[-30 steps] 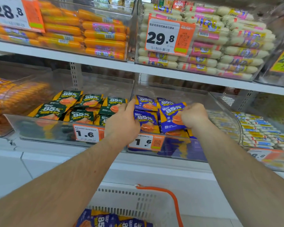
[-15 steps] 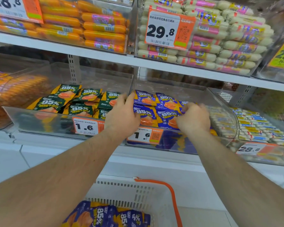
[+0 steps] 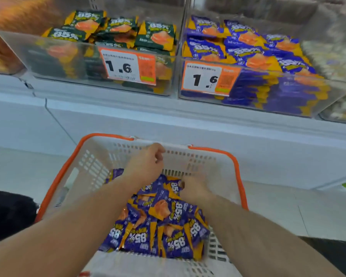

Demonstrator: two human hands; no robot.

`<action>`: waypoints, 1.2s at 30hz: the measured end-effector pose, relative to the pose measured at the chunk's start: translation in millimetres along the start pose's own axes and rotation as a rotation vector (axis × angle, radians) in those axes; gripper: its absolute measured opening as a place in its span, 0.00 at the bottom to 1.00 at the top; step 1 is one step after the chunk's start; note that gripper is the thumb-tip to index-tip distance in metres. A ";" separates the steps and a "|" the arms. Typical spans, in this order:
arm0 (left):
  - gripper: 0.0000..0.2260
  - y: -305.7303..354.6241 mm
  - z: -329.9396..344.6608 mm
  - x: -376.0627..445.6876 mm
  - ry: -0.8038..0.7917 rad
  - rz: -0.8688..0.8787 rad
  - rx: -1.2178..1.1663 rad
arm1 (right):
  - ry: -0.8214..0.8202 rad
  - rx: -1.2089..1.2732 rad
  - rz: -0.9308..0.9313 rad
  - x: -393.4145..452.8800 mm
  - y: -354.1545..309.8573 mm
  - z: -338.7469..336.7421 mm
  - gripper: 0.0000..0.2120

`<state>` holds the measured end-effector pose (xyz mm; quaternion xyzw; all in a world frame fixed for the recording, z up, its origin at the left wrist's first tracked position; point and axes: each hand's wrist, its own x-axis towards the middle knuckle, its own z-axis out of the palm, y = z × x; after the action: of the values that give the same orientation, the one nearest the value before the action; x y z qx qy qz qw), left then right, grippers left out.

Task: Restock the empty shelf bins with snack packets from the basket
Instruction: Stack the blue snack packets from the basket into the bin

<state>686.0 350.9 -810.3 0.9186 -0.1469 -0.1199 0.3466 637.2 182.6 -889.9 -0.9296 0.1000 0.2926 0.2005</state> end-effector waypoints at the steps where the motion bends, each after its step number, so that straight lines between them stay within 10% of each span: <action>1: 0.13 -5.9 4.4 -1.7 -0.037 -0.029 0.003 | -0.064 0.005 0.034 5.1 6.2 12.3 0.18; 10: 0.14 -24.0 16.6 -4.5 -0.120 -0.119 -0.022 | -0.087 -0.421 0.148 12.5 14.1 66.3 0.50; 14: 0.13 -27.3 18.7 -5.6 -0.145 -0.129 -0.007 | -0.022 -0.470 0.135 12.0 12.4 72.3 0.46; 19: 0.17 -24.6 19.3 -10.7 -0.288 -0.092 0.176 | -0.102 -0.019 0.065 11.6 8.9 50.0 0.11; 25: 0.26 -11.1 6.3 -8.4 -0.311 -0.019 0.397 | -0.018 0.023 -0.196 -6.2 -21.0 -40.7 0.10; 31: 0.13 37.7 -15.2 -6.5 -0.186 0.091 0.004 | 0.144 0.114 -0.360 -60.4 -44.7 -147.4 0.04; 36: 0.10 90.7 -34.8 -1.3 0.100 0.124 -0.425 | 0.694 0.359 -0.332 -119.3 -39.3 -198.5 0.16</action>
<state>679.1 307.3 -723.7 0.8191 -0.1570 -0.0811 0.5457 652.7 140.5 -659.4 -0.9268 0.0600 -0.0959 0.3580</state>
